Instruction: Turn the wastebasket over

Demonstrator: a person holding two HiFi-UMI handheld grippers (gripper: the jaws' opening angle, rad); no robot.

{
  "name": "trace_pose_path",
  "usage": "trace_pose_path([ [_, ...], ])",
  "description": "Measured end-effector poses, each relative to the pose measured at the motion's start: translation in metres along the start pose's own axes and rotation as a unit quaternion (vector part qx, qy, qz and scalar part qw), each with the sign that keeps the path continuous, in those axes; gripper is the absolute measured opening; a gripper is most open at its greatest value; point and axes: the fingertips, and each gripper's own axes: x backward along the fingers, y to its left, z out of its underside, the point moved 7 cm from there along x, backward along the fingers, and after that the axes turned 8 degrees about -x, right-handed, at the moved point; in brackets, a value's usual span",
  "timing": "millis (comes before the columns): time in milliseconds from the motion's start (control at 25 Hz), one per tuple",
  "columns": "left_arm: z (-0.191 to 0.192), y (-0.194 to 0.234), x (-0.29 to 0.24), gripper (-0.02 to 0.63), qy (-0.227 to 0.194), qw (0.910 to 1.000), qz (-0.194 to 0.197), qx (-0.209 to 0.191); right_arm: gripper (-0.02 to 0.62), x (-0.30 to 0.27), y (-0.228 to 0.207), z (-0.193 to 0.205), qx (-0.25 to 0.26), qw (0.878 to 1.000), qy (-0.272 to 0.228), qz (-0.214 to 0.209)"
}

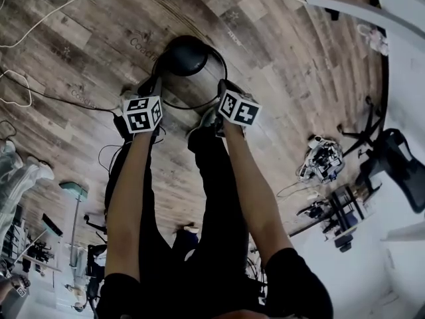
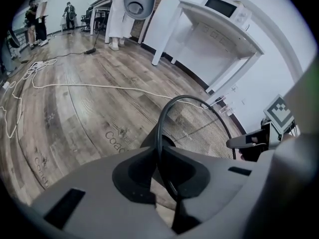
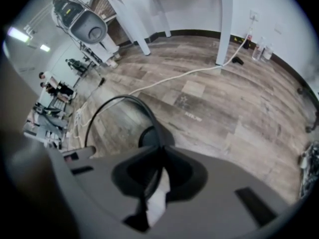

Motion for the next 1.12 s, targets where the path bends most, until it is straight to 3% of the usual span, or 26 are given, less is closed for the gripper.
trace_pose_path([
  [200, 0.004, 0.000, -0.002, 0.071, 0.016, 0.9999, -0.003, -0.001, 0.058, -0.001, -0.002, 0.005, -0.004, 1.000, 0.004, 0.001],
  [240, 0.004, 0.000, -0.004, 0.089, 0.025, 0.9997, -0.001, -0.001, 0.058, -0.002, -0.002, 0.005, -0.003, 1.000, 0.006, 0.000],
  [320, 0.004, 0.002, -0.006, 0.189, 0.041, 0.9991, 0.000, 0.009, 0.065, -0.002, -0.002, 0.005, 0.003, 1.000, 0.009, 0.002],
  [440, 0.006, 0.001, 0.003, 0.207, 0.053, 0.9984, -0.001, 0.017, 0.106, 0.004, -0.003, 0.003, 0.012, 1.000, 0.007, 0.012],
  [640, -0.002, -0.004, 0.040, 0.207, 0.049, 0.9987, -0.004, 0.010, 0.114, 0.035, 0.003, 0.000, 0.014, 1.000, -0.007, 0.017],
  [720, -0.011, -0.010, 0.062, 0.191, 0.041, 0.9991, -0.007, 0.007, 0.099, 0.055, 0.011, 0.001, 0.018, 1.000, -0.012, 0.015],
  [880, -0.035, -0.032, 0.120, 0.055, 0.013, 0.9995, -0.018, -0.021, 0.052, 0.109, 0.037, -0.001, 0.023, 0.999, -0.029, 0.009],
  [1120, -0.088, -0.091, 0.235, 0.035, -0.047, 0.9982, 0.007, -0.037, 0.037, 0.217, 0.095, -0.005, 0.034, 0.997, -0.055, -0.040],
])
